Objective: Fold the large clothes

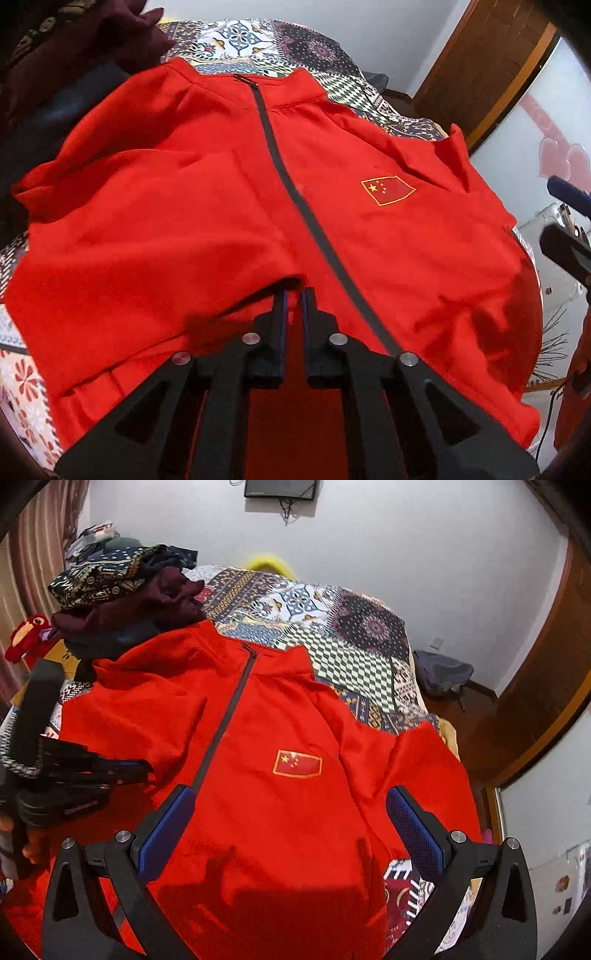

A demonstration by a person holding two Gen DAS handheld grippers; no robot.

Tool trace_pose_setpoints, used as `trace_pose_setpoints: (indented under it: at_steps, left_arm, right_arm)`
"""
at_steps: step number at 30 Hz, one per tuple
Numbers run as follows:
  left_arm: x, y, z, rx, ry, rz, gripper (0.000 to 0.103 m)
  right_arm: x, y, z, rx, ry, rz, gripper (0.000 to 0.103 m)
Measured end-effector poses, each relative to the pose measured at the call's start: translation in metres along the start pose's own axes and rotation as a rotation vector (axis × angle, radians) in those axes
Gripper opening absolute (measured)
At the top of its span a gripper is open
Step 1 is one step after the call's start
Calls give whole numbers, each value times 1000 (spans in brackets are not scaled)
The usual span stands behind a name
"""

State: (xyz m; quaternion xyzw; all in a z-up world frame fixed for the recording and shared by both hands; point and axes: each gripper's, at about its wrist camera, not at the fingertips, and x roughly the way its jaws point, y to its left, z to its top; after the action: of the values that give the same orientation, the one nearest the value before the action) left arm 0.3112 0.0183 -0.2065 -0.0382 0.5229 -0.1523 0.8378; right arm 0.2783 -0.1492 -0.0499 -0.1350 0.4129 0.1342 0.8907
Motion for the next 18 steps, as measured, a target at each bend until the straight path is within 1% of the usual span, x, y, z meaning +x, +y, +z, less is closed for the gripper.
trace_pose_setpoints:
  at_steps: [1, 2, 4, 5, 6, 8, 10, 13, 15, 16, 18]
  left_arm:
    - [-5, 1, 2, 1, -8, 4, 7]
    - [-14, 3, 1, 3, -29, 13, 10]
    - [-37, 12, 1, -9, -80, 36, 22]
    - [-49, 18, 0, -18, -108, 45, 34]
    - [-64, 25, -3, -34, -150, 60, 44]
    - [-87, 41, -3, -59, -208, 96, 48]
    - [-110, 60, -5, -88, -260, 144, 48]
    - [-145, 93, -19, -141, -322, 198, 56]
    - [-162, 111, -27, -164, -351, 245, 59]
    - [-170, 123, -32, -177, -367, 284, 60]
    - [-183, 141, -41, -203, -379, 321, 60]
  right_arm:
    - [-1, 2, 2, -7, -6, 3, 103]
    - [-3, 6, 6, -18, -15, 6, 103]
    - [-7, 15, 12, -38, -31, 16, 103]
    - [-9, 21, 17, -55, -40, 25, 103]
    - [-10, 27, 21, -72, -48, 33, 103]
    - [-11, 41, 31, -108, -58, 48, 103]
    - [-11, 58, 38, -149, -66, 67, 103]
    - [-7, 87, 48, -216, -70, 98, 103]
    - [-1, 114, 55, -271, -59, 131, 103]
    - [2, 125, 58, -293, -51, 144, 103]
    - [11, 153, 61, -349, -30, 184, 103]
